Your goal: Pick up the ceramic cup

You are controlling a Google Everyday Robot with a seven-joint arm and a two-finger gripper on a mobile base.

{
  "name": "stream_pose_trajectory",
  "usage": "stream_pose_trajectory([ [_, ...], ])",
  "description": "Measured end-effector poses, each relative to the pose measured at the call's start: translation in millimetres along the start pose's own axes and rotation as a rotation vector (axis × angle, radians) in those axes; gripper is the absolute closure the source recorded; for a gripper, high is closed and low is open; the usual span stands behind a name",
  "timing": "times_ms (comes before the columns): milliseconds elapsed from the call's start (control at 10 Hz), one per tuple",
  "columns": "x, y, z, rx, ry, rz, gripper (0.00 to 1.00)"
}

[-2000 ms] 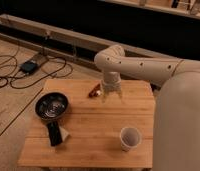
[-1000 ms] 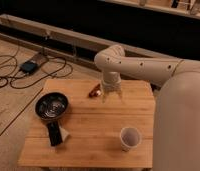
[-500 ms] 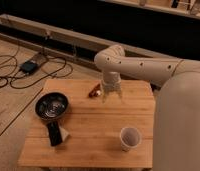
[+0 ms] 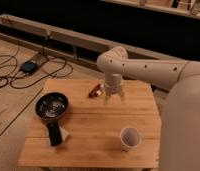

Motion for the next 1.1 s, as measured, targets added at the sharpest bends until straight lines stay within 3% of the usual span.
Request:
stream_pose_trajectory([
  [700, -107, -4, 9, 0.054, -0.034, 0.072, 0.38],
  [1100, -150, -12, 24, 0.072, -0.055, 0.108, 0.38],
])
